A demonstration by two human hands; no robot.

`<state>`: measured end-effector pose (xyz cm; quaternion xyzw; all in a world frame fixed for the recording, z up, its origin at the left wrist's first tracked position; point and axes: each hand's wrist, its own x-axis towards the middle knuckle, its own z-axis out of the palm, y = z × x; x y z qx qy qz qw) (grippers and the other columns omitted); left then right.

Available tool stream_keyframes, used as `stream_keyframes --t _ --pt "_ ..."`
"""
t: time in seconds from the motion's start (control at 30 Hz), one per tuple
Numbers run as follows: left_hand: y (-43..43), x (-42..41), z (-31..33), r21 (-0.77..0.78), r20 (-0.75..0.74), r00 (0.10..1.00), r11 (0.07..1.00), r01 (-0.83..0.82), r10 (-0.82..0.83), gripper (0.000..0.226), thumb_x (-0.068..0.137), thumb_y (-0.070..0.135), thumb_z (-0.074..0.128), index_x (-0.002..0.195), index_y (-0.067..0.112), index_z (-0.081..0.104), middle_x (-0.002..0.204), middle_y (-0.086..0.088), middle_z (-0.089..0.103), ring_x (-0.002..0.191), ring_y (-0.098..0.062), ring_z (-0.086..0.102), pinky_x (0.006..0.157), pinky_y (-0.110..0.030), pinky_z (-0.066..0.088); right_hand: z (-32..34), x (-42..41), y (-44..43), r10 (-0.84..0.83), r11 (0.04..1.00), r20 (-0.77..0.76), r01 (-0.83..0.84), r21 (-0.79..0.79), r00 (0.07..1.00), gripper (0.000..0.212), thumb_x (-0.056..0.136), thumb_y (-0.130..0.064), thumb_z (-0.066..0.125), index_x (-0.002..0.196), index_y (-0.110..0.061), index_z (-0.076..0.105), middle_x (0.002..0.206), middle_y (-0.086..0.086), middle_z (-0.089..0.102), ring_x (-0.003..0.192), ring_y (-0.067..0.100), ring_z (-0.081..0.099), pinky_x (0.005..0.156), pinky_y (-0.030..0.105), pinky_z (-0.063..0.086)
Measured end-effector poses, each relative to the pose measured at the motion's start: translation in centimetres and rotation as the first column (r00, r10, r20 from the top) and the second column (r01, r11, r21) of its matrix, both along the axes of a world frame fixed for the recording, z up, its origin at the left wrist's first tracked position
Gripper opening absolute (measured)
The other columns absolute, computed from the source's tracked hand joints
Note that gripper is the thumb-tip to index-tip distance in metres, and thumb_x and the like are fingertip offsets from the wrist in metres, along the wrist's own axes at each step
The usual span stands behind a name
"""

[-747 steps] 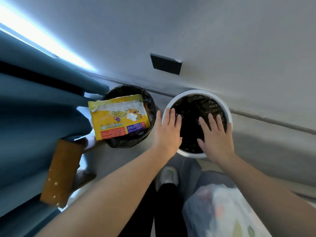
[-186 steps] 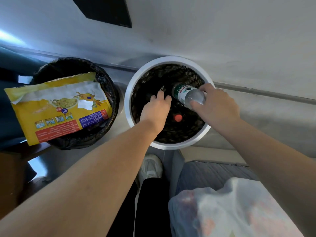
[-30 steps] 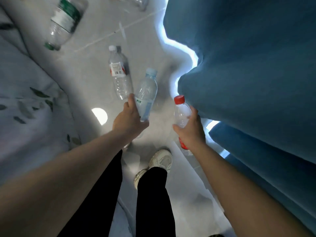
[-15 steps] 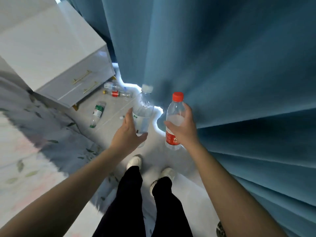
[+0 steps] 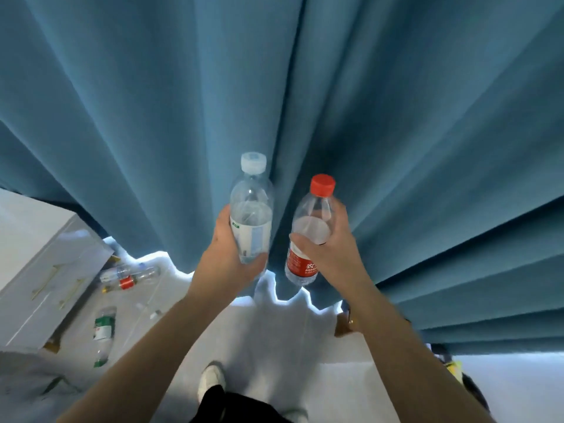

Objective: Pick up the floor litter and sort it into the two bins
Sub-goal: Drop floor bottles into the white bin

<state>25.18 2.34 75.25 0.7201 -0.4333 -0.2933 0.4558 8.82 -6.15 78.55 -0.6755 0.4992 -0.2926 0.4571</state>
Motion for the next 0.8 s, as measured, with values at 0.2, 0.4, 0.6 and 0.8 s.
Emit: stream_keyframes --t 0.2,0.4,0.6,0.8 --pt "-2.5 -10.7 1.7 -0.07 -0.054 0.993 0.993 0.099 -0.103 0.085 0.072 0.027 0.077 0.131 0.05 0.02 0.105 0.035 0.051 0.095 0.005 0.057 0.071 -0.018 0.044 1.3 -11.6 0.0 -0.155 0.987 0.024 0.156 -0.03 0.988 0.073 0.076 -0.024 0.077 0.128 -0.049 0.031 0.114 -0.018 0.056 0.101 0.003 0.059 0.087 0.031 0.051" --pt "-3.3 -20.8 2.0 -0.075 -0.056 0.973 0.973 0.218 -0.222 0.071 0.074 0.023 0.075 0.11 0.062 0.028 0.096 0.031 0.054 0.087 0.007 0.057 0.066 -0.01 0.041 1.5 -21.6 0.2 -0.292 0.955 0.043 0.294 -0.033 0.955 0.072 0.077 -0.024 0.076 0.131 -0.042 0.032 0.114 -0.014 0.057 0.102 0.008 0.058 0.09 0.038 0.052" --pt "-5.7 -27.6 2.5 -0.076 0.008 0.934 0.931 0.357 -0.358 0.075 0.073 0.021 0.078 0.125 0.041 0.028 0.105 0.021 0.053 0.092 0.005 0.057 0.067 -0.003 0.041 1.5 -29.2 0.1 -0.41 0.911 0.048 0.412 -0.037 0.911 0.074 0.078 -0.027 0.076 0.134 -0.041 0.029 0.115 -0.014 0.057 0.101 0.009 0.058 0.087 0.034 0.051" --pt "-9.6 -34.1 2.0 -0.038 0.106 0.851 0.853 0.52 -0.515 0.092 0.072 0.027 0.079 0.142 0.029 0.019 0.132 0.007 0.047 0.114 -0.014 0.052 0.092 -0.03 0.047 0.4 -36.3 -0.7 -0.555 0.829 0.065 0.558 -0.04 0.829 0.073 0.076 -0.029 0.076 0.133 -0.039 0.032 0.113 -0.013 0.058 0.104 0.012 0.059 0.091 0.041 0.052"
